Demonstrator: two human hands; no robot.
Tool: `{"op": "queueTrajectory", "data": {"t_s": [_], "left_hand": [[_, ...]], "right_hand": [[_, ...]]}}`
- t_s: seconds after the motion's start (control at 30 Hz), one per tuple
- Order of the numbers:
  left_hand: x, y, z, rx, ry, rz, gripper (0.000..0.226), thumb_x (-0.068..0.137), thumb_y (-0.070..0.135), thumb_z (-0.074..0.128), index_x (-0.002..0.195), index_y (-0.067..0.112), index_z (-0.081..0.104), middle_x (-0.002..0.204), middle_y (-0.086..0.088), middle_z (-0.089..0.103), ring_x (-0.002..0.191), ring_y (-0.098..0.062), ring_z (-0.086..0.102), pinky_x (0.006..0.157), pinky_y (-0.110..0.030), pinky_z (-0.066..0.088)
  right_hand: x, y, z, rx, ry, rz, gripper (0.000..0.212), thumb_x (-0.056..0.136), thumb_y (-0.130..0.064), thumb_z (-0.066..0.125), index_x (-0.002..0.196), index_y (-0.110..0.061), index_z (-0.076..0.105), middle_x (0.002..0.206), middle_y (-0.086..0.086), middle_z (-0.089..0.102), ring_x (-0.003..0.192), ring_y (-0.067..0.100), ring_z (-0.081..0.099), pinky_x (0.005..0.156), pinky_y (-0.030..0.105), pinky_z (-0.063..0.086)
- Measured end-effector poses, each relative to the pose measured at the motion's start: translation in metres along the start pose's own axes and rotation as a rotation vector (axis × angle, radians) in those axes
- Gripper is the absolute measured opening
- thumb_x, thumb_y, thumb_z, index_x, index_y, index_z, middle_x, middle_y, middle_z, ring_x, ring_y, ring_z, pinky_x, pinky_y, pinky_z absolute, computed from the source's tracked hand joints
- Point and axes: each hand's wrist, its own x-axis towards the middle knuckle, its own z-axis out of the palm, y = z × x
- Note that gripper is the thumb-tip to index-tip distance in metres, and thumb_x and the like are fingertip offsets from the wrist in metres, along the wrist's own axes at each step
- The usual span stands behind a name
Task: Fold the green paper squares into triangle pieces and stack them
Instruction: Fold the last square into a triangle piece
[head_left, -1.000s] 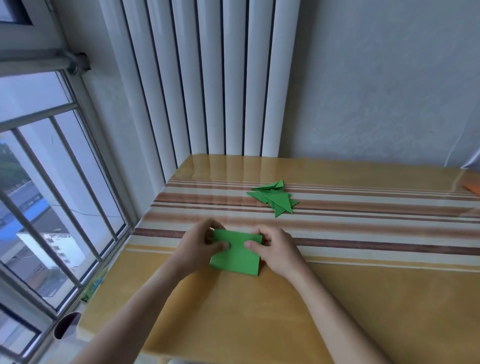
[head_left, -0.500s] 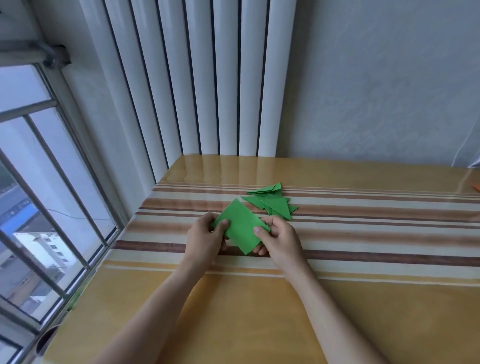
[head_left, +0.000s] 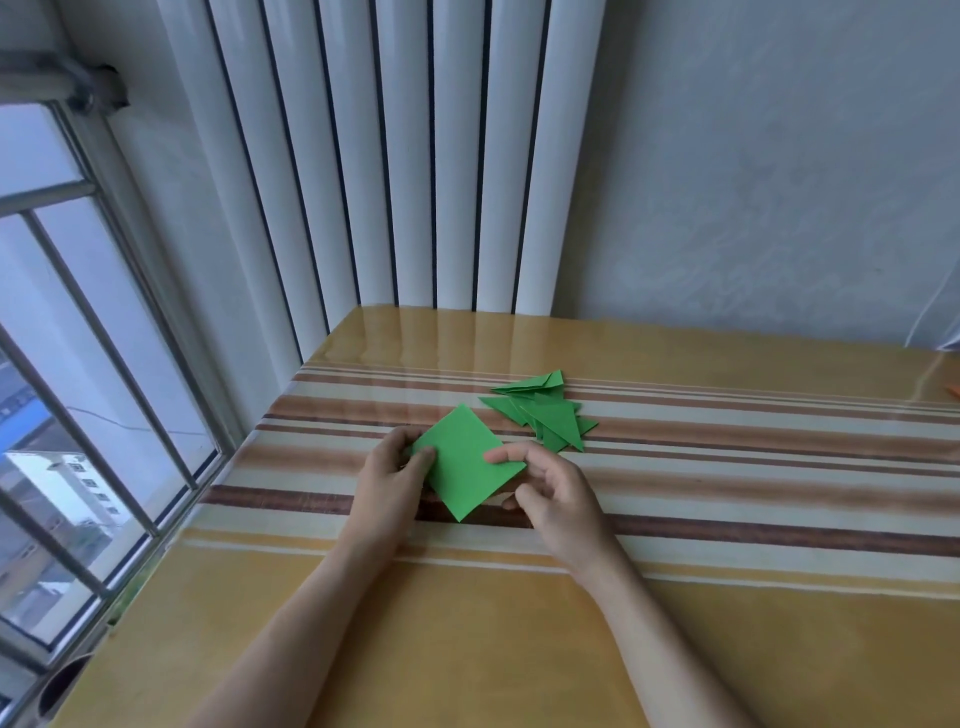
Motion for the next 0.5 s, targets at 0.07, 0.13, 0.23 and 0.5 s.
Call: {"op": "queueTrajectory", "data": {"t_s": [0.07,0.13,0.23,0.5], "left_hand": [[0.001,-0.001,-0.003,-0.015,-0.039,0.016,0.013,0.1,0.011,0.066,0.111,0.017,0.066,0.101,-0.007,0.071,0.083,-0.02,0.072,0.058,-0.027,0.058],[0.004,-0.002,-0.005,-0.081,-0.057,-0.017,0.021,0.096,0.009,0.071,0.115,0.015,0.064,0.103,-0.01,0.071,0.075,-0.016,0.074,0.062,-0.03,0.061],[0.008,-0.002,-0.004,-0.221,-0.038,-0.11,0.016,0.101,0.011,0.064,0.117,0.006,0.062,0.096,-0.015,0.076,0.067,-0.025,0.075,0.061,-0.031,0.062],[0.002,0.011,-0.001,-0.122,-0.149,-0.068,0.005,0.101,0.009,0.063,0.105,0.008,0.065,0.099,-0.012,0.078,0.088,-0.032,0.077,0.065,-0.032,0.059]], "right_hand": [[0.002,0.0,0.001,0.028,-0.011,0.001,0.036,0.097,0.001,0.06,0.111,-0.028,0.076,0.111,-0.006,0.077,0.095,0.034,0.072,0.086,0.055,0.06],[0.004,0.0,0.001,0.001,-0.013,-0.013,0.023,0.096,-0.004,0.07,0.106,-0.024,0.078,0.104,-0.005,0.079,0.097,0.017,0.075,0.09,0.039,0.061],[0.007,0.005,0.0,-0.018,0.034,-0.05,0.01,0.095,-0.012,0.075,0.098,-0.021,0.079,0.092,-0.003,0.08,0.09,0.014,0.076,0.084,0.032,0.061],[0.01,0.007,-0.002,0.062,0.121,0.018,0.02,0.1,-0.025,0.069,0.084,-0.015,0.071,0.076,-0.001,0.071,0.077,0.018,0.071,0.072,0.038,0.06]]}}
